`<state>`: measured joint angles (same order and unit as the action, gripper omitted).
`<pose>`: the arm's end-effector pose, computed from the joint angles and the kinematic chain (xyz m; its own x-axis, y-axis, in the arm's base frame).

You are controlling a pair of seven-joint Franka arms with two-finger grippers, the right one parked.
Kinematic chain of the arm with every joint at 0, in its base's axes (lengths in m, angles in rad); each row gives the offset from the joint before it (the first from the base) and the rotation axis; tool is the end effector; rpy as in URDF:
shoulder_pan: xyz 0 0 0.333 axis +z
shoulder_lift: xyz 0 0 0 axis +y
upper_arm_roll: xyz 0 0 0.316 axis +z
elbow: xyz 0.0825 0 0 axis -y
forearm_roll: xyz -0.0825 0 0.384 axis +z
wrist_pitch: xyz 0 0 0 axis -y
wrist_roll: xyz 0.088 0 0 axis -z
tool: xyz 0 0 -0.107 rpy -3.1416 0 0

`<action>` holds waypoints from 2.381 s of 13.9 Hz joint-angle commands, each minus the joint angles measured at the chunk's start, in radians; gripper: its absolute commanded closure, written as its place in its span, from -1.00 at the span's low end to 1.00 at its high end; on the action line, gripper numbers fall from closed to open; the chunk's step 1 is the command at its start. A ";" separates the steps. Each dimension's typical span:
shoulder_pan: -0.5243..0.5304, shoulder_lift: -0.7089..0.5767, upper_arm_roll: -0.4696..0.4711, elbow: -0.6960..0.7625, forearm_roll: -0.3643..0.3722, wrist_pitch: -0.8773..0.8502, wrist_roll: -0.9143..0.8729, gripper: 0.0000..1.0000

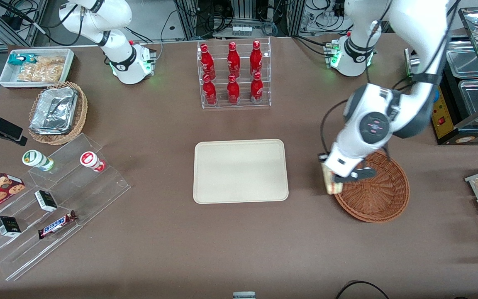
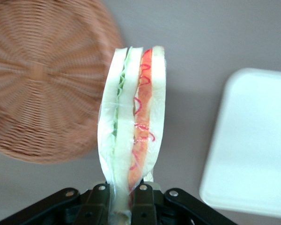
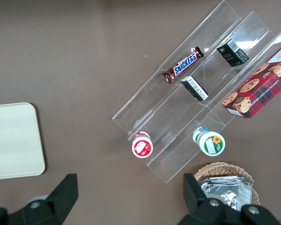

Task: Place sandwich from basket to tray
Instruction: 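Lift the sandwich and carry it over the cream tray, then lower the sandwich onto the tray and open the left gripper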

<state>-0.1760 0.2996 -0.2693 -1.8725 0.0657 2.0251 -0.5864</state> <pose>0.5526 -0.2505 0.3486 0.9852 0.1166 -0.1253 0.1105 -0.9924 -0.0544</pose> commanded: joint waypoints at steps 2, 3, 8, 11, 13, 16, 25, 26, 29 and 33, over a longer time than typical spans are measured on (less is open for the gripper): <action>-0.172 0.074 0.013 0.102 -0.006 -0.028 -0.136 0.72; -0.224 0.111 0.013 0.131 0.000 -0.025 -0.179 0.72; -0.407 0.314 0.022 0.355 0.016 -0.028 -0.383 0.72; -0.444 0.395 0.021 0.430 0.051 -0.028 -0.438 0.68; -0.471 0.449 0.021 0.487 0.054 -0.026 -0.461 0.55; -0.479 0.475 0.022 0.504 0.054 -0.025 -0.472 0.34; -0.471 0.365 0.146 0.507 0.054 -0.107 -0.467 -1.00; -0.456 0.304 0.169 0.495 0.056 -0.152 -0.460 -1.00; -0.340 0.163 0.180 0.466 0.056 -0.284 -0.419 -1.00; -0.137 0.011 0.179 0.464 0.023 -0.498 -0.071 -1.00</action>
<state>-0.3868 0.3896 -0.0793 -1.3548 0.1089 1.5857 -0.7734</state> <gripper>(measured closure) 0.000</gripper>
